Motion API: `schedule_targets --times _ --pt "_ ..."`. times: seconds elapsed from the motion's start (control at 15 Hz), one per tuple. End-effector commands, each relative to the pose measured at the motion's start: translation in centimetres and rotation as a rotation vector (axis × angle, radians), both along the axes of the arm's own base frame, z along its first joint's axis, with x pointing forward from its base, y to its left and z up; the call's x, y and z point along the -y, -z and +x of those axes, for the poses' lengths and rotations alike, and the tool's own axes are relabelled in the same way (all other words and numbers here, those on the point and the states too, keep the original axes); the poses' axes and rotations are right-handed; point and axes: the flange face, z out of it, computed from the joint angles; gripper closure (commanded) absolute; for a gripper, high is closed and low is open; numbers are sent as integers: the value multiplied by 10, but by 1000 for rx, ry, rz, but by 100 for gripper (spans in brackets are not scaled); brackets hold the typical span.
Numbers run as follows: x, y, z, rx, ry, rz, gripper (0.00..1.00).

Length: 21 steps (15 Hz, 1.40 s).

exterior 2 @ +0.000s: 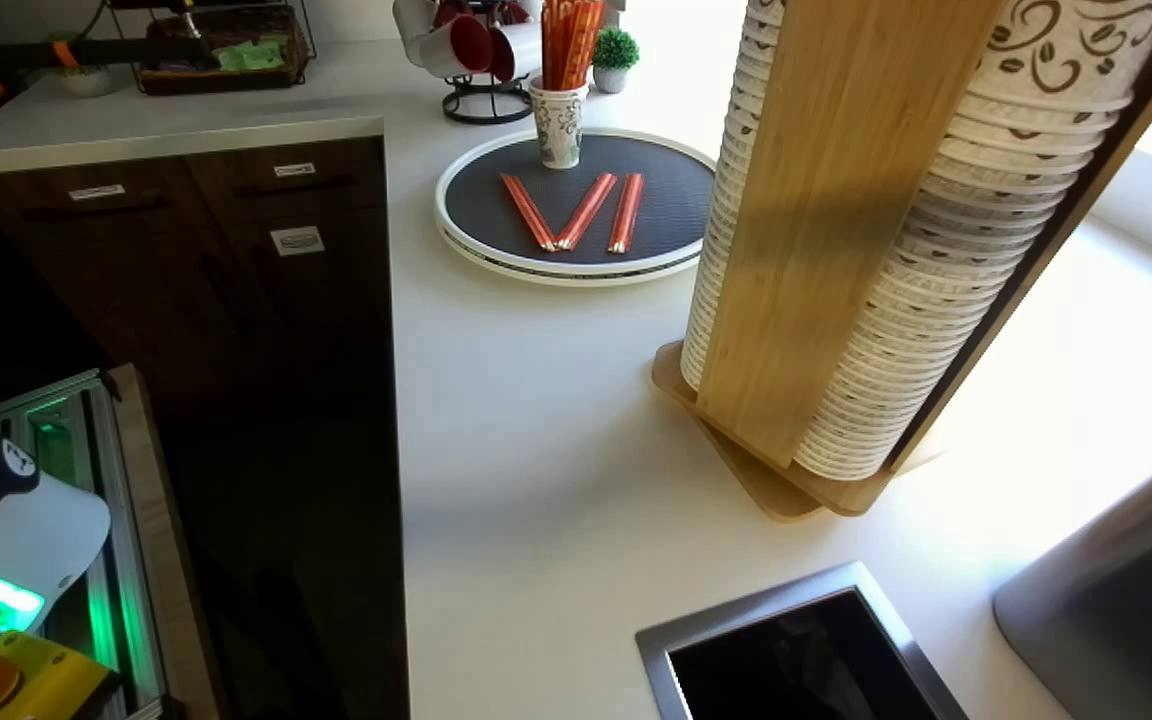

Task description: Put the open packet and wooden stirrer in the trash chute.

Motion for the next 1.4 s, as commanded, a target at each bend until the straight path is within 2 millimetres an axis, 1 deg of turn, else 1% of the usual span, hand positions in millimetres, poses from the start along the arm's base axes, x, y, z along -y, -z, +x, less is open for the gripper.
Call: schedule_targets --times 0.0,0.07,0.27,0.4,0.67,0.73,0.8,0.87,0.93,1.0,1.07,1.13,1.33 --pt "1 3 8 -13 -24 12 91" --pt "1 4 9 -10 -25 10 97" --pt "3 7 12 -8 -32 6 100" --pt "4 9 14 -8 -37 6 100" --pt "2 13 17 -10 -54 13 93" --pt "1 14 17 -12 -58 14 93" --pt "0 14 18 -12 -61 15 90" --pt "-1 15 18 -11 -64 16 91" --pt "-1 15 19 -10 -68 15 88" --pt "-2 16 19 -10 -72 15 90" --pt "-2 16 20 -9 -74 15 89" --pt "-3 16 20 -8 -76 15 91" --pt "-4 16 23 -6 -80 16 90"
